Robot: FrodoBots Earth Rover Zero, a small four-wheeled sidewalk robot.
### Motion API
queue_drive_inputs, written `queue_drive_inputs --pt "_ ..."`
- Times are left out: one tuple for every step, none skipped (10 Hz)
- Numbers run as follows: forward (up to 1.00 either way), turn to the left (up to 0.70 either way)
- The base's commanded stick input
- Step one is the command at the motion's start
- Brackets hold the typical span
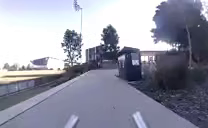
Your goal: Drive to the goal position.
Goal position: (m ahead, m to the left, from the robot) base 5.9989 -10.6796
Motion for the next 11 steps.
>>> queue_drive_inputs --pt "1.0 0.0" --pt "1.0 0.0" --pt "1.0 0.0" --pt "1.0 0.0" --pt "1.0 0.0" --pt "1.0 0.0" --pt "1.0 0.0" --pt "1.0 0.0" --pt "1.0 0.0" --pt "1.0 0.0" --pt "1.0 0.0"
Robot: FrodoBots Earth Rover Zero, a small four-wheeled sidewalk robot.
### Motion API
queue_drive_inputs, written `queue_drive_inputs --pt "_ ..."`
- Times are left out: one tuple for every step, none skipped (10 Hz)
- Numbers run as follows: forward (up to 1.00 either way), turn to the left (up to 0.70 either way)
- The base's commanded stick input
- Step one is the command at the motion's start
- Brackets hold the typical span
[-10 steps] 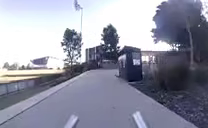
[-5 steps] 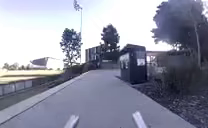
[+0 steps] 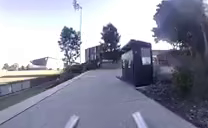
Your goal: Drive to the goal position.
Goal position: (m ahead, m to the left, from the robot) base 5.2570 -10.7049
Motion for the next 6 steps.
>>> queue_drive_inputs --pt "1.0 0.0" --pt "1.0 0.0" --pt "1.0 0.0" --pt "1.0 0.0" --pt "1.0 0.0" --pt "1.0 0.0"
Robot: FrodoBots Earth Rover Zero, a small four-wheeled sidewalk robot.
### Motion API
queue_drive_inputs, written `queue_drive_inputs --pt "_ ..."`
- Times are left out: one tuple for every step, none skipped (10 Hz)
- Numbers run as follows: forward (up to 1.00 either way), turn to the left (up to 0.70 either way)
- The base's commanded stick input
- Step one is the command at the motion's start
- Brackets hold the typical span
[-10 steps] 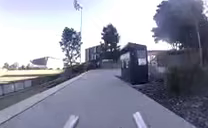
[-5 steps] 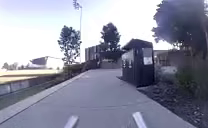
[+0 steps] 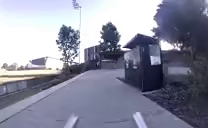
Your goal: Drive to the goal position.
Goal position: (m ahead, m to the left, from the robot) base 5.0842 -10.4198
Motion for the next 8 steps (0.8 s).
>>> queue_drive_inputs --pt "1.0 0.0" --pt "1.0 0.0" --pt "1.0 0.0" --pt "1.0 0.0" --pt "1.0 0.0" --pt "1.0 0.0" --pt "1.0 0.0" --pt "1.0 0.0"
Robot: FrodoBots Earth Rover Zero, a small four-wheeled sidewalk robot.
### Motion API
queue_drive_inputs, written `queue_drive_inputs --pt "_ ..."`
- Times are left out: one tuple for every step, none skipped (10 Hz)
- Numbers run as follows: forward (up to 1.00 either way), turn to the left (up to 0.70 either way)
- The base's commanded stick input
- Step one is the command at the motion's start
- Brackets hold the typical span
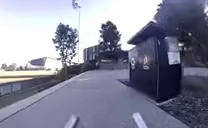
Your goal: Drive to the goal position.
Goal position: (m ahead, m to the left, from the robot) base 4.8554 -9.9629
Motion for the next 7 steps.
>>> queue_drive_inputs --pt "1.0 0.0" --pt "1.0 0.0" --pt "1.0 0.0" --pt "1.0 0.0" --pt "1.0 0.0" --pt "1.0 0.0" --pt "1.0 0.0"
